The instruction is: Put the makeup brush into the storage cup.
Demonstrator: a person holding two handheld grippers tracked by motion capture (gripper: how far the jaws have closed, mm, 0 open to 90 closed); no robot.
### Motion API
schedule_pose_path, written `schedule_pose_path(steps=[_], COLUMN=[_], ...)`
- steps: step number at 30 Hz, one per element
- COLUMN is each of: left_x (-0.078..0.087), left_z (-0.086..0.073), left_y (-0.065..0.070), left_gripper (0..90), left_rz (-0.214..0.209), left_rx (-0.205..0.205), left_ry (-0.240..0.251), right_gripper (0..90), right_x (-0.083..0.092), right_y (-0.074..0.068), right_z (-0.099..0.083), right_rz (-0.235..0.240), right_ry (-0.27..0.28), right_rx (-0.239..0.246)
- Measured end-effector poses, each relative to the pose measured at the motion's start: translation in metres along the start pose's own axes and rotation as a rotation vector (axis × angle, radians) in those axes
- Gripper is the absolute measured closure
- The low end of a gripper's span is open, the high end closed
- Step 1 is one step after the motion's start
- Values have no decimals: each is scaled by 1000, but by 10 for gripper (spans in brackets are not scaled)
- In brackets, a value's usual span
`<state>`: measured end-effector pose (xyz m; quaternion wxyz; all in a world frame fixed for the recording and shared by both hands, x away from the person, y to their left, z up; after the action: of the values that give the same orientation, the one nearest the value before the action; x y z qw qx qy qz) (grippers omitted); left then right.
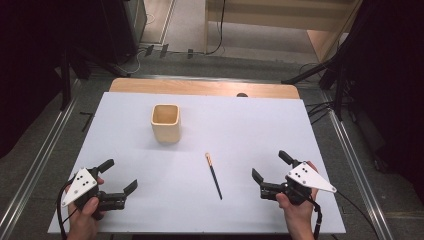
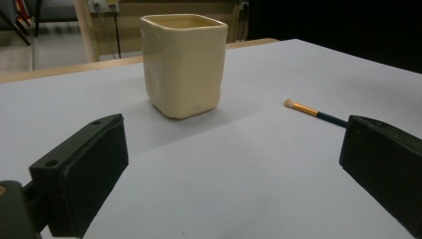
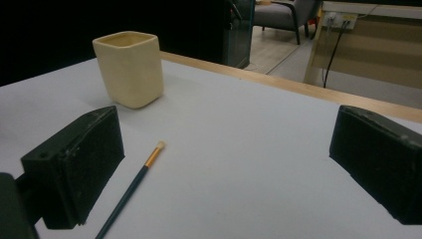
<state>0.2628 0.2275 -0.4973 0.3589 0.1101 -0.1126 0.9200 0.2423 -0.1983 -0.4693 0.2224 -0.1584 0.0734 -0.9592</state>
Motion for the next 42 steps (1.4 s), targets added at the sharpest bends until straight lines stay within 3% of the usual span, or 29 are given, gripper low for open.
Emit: schedule_pose_path(steps=[13,42], left_x=[0,0], left_z=[-1,0], left_y=[1,2], left_gripper=[0,0], left_rz=[-5,-11], left_rx=[-11,-21], left_ry=[-4,-2], right_gripper=[16,39], right_x=[-26,-67], right_y=[-24,-62], right_z=[5,15], right_rz=[45,115], right_ry=[-29,-99], right_rx=[26,64])
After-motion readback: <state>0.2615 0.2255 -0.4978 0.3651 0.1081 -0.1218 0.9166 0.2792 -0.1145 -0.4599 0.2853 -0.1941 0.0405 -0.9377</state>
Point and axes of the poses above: each handheld gripper's, and its own axes: x roughly backward along the jaws, z roughly out of its top, y roughly to its right, the point moved 7 cm from there along -x, roughly forward along the jaws, and after that the axes turned 10 degrees about -x, right-handed, at the moved point
